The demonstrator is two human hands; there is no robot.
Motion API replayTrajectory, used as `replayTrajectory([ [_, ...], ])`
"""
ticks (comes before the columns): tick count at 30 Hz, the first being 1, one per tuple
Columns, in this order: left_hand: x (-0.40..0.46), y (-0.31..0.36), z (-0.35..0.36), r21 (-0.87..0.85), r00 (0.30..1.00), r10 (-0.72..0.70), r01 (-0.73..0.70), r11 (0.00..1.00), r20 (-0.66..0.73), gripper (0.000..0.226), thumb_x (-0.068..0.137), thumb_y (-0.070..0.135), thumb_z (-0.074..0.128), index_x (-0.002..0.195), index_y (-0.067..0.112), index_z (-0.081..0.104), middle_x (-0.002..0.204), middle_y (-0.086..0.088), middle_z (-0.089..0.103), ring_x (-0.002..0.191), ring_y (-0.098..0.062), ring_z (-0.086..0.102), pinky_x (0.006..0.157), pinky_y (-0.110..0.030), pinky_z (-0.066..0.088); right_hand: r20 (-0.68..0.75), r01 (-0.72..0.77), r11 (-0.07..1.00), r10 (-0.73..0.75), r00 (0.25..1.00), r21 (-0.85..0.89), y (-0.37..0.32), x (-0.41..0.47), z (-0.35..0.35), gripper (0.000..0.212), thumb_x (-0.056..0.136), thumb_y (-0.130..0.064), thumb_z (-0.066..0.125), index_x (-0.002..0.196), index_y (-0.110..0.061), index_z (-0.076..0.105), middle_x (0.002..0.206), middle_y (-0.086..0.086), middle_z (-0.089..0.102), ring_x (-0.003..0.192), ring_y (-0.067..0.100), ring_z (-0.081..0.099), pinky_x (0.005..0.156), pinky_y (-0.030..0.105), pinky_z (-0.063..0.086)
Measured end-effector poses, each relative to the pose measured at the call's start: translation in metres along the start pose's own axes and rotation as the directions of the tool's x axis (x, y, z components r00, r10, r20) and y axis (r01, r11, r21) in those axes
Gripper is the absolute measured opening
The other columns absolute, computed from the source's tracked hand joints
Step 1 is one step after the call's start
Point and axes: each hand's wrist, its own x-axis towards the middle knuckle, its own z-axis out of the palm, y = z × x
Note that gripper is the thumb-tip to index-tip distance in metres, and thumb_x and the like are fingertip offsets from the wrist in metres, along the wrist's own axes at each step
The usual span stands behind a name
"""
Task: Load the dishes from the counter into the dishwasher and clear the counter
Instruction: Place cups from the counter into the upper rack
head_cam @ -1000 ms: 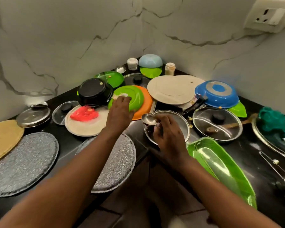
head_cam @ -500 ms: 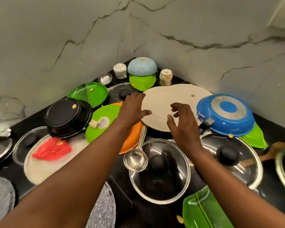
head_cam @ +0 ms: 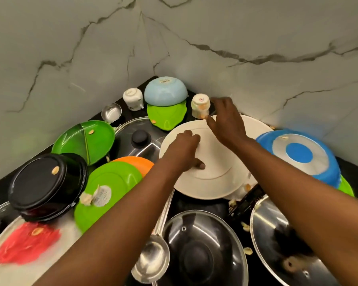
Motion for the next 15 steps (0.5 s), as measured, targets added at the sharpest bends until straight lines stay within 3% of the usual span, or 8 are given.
replayTrajectory([
  [8, -0.002, 0.020, 0.000, 0.004, 0.995, -0.049, 0.048, 0.999, 0.083, 0.073, 0.069, 0.031, 0.085, 0.125, 0.005, 0.046, 0.132, -0.016, 0.036, 0.124, -0.036, 0.036, 0.096, -0.055, 0.042, 0.191, -0.098, 0.992, 0.111, 0.975, -0.077, 0.006, 0.064, 0.058, 0.074, 0.090, -0.037, 0.062, 0.152, -0.020, 0.023, 0.153, 0.022, 0.022, 0.129, 0.044, 0.039, 0.105, 0.044, 0.035],
  [12, -0.006, 0.025, 0.006, 0.001, 0.991, -0.077, 0.077, 0.997, 0.108, 0.072, 0.076, 0.029, 0.080, 0.132, 0.005, 0.041, 0.142, -0.016, 0.028, 0.136, -0.037, 0.022, 0.102, -0.060, 0.036, 0.140, -0.158, 0.986, 0.150, 0.979, 0.047, 0.008, 0.072, 0.073, 0.066, 0.082, -0.027, 0.071, 0.140, -0.023, 0.040, 0.132, 0.018, 0.041, 0.112, 0.042, 0.052, 0.091, 0.043, 0.046],
  [15, -0.008, 0.023, 0.012, -0.021, 0.990, -0.085, 0.088, 0.996, 0.110, 0.073, 0.081, 0.029, 0.076, 0.138, 0.006, 0.036, 0.152, -0.016, 0.017, 0.144, -0.035, 0.010, 0.109, -0.060, 0.027, 0.038, -0.178, 0.974, 0.174, 0.984, 0.143, 0.001, 0.068, 0.061, 0.059, 0.077, -0.020, 0.073, 0.129, -0.020, 0.046, 0.120, 0.017, 0.045, 0.101, 0.039, 0.054, 0.079, 0.036, 0.044],
])
